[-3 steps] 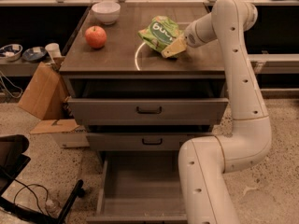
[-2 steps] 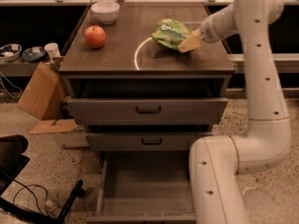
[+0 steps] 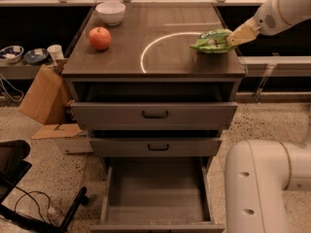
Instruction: Place green rice chip bag into bottom drawer
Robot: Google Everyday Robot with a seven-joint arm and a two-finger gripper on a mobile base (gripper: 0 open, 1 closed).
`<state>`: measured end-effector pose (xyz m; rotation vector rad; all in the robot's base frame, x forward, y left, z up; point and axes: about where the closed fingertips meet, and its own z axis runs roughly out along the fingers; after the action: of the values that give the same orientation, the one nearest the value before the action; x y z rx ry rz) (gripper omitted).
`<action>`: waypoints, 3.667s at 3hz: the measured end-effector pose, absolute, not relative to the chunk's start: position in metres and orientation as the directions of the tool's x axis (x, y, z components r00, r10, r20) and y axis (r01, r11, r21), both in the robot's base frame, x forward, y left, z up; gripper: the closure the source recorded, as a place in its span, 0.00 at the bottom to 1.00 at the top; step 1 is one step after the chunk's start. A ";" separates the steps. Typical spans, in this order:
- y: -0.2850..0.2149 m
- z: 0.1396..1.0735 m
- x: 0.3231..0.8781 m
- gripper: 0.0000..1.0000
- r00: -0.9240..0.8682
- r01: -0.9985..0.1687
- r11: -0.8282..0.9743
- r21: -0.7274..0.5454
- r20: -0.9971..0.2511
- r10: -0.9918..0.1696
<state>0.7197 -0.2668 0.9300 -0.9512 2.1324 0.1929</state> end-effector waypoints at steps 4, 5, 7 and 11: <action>-0.278 0.970 0.642 1.00 -0.349 -0.708 0.679 -0.193 -0.741 -0.574; -0.266 1.009 0.594 1.00 -0.309 -0.704 0.671 -0.235 -0.749 -0.586; -0.260 0.977 0.604 1.00 -0.346 -0.707 0.681 -0.189 -0.747 -0.567; -0.291 0.975 0.441 1.00 -0.410 -0.702 0.693 -0.163 -0.702 -0.581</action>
Offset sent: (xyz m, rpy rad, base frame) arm -0.0326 -0.0286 0.0343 0.0142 -0.0263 0.0010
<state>0.4409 -0.2911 0.9754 -0.9782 2.1309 0.2002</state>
